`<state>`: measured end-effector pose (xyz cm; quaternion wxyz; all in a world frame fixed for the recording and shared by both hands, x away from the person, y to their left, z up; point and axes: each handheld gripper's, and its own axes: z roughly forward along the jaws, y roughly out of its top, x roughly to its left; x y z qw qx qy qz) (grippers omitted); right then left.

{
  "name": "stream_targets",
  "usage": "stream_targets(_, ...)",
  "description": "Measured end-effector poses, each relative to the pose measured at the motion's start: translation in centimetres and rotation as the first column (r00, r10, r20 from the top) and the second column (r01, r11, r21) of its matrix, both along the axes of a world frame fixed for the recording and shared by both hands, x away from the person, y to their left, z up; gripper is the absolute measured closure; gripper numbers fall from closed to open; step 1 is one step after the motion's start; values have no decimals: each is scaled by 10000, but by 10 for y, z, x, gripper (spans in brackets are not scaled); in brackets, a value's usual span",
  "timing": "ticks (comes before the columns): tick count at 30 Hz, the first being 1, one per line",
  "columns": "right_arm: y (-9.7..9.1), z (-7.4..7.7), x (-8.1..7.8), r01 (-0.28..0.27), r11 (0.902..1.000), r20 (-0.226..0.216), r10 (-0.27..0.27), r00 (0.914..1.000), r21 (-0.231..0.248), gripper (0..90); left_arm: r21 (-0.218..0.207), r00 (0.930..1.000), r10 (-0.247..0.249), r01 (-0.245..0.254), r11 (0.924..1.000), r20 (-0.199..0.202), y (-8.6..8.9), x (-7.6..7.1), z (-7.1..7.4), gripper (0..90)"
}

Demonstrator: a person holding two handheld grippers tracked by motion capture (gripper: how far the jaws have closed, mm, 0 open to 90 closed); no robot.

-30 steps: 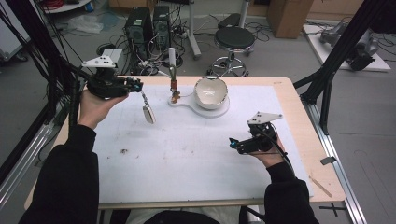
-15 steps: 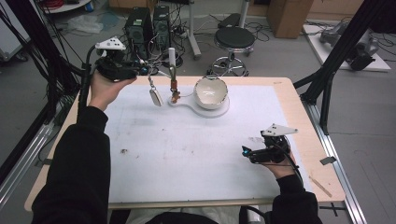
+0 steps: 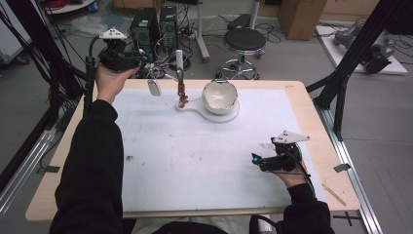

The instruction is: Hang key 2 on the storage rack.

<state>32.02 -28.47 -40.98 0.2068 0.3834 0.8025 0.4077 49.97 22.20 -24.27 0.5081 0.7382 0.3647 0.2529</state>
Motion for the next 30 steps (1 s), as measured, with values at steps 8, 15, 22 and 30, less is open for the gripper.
stream_targets(8,0,0,-1,7,10000,47,-7,10000,82,23,376,9997,67,-75,9993,236,-14,13,4,741)
stream_targets(15,0,-2,-1,-32,10000,-18,32,10000,8,23,697,9979,-298,258,9972,566,-43,20,1,741)
stream_targets(22,1,-4,-2,-62,10000,-57,61,10000,-73,23,516,9977,-602,586,9969,298,-55,20,-4,741)
stream_targets(30,2,-5,-2,-103,9999,-120,102,9999,-102,23,704,9993,-319,305,9971,184,-53,15,0,741)
